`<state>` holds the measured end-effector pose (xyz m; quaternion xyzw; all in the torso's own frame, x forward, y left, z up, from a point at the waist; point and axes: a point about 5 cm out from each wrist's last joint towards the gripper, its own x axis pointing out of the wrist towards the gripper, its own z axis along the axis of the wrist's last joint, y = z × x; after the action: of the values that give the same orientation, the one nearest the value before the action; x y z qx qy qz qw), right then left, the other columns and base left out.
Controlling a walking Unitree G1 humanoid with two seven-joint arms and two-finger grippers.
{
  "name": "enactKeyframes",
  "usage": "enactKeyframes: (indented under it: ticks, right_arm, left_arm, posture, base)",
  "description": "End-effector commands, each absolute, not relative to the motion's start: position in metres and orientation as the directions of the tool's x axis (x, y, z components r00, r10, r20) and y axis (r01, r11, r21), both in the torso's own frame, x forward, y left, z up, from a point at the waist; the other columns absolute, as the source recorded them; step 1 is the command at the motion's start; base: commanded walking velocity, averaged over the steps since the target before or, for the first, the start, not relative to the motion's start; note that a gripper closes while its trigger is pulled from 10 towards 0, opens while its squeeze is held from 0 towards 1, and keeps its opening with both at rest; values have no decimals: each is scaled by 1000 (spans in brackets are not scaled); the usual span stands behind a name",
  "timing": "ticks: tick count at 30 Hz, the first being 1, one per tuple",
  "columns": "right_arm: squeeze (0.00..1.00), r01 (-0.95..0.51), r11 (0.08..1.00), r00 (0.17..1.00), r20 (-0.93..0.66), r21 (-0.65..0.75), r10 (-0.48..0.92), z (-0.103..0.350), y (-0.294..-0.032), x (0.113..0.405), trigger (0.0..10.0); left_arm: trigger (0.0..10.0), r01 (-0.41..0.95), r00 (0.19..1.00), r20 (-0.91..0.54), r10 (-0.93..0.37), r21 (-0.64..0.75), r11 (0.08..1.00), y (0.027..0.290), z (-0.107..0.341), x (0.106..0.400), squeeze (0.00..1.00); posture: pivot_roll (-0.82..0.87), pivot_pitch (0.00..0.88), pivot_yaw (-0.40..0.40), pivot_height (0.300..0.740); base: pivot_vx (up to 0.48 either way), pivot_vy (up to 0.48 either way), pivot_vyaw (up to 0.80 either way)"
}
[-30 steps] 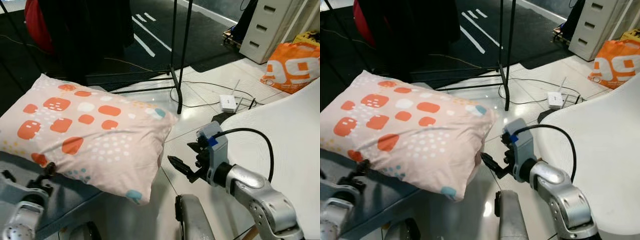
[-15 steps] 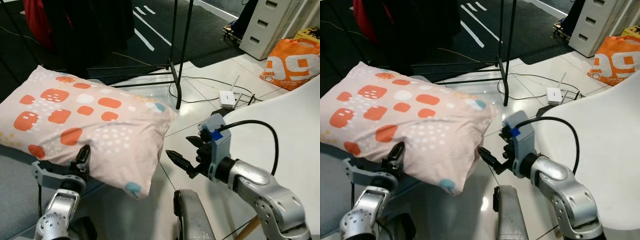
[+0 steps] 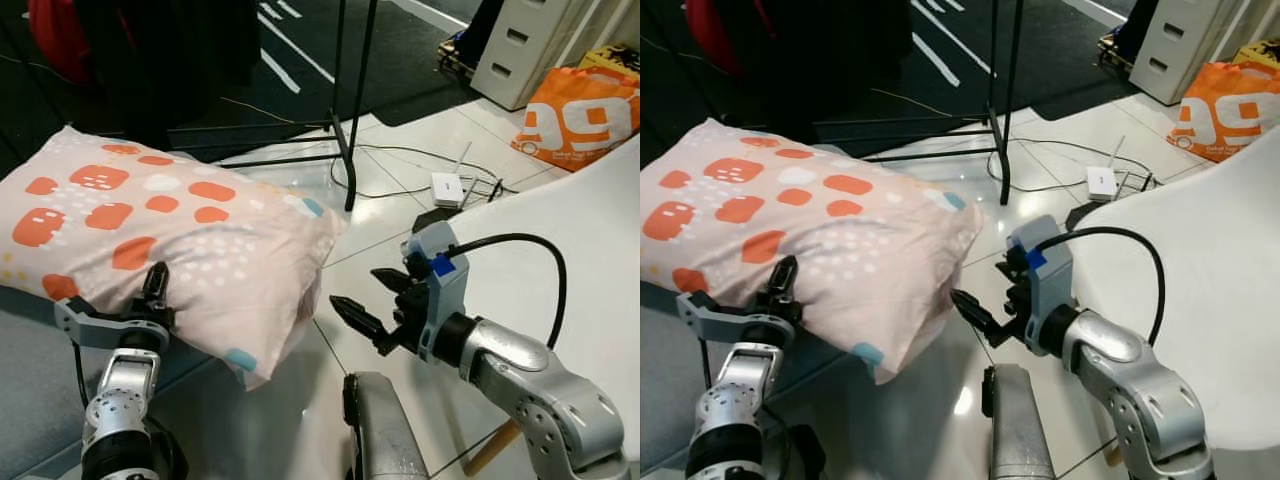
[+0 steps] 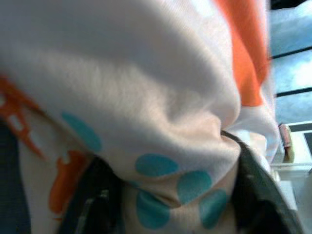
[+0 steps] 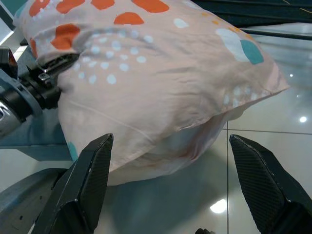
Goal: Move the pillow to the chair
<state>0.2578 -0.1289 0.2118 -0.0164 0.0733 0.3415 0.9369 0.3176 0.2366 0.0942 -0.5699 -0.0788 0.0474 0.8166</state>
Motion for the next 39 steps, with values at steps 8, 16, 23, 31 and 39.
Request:
enactKeyframes:
  ticks: [8, 16, 23, 31, 39]
  right_arm:
    - [0, -642, 766, 756, -139, 30, 640, 214, -128, 256, 10000]
    - [0, -622, 781, 774, -104, 59, 624, 213, -123, 270, 10000]
    - [0, -629, 772, 770, -63, 89, 635, 213, -119, 279, 10000]
    - [0, -649, 752, 755, -20, 113, 655, 217, -112, 291, 10000]
    - [0, -650, 752, 757, 7, 111, 653, 218, -112, 300, 10000]
  left_arm:
    - [0, 71, 977, 137, 163, -931, 357, 239, 102, 322, 0]
    - [0, 367, 910, 412, 56, -859, 357, 231, 162, 324, 0]
    - [0, 531, 827, 563, -15, -771, 352, 228, 206, 310, 0]
    - [0, 770, 634, 728, -263, -563, 299, 206, 261, 277, 0]
    - [0, 843, 537, 761, -364, -481, 240, 195, 283, 252, 0]
  posture:
    - [-370, 289, 0, 408]
    - [-320, 213, 15, 408]
    - [-290, 160, 24, 418]
    - [-270, 102, 21, 447]
    - [-265, 72, 25, 477]
  base:
    - [0, 0, 0]
    - [0, 0, 0]
    - [0, 0, 0]
    - [0, 0, 0]
    - [0, 0, 0]
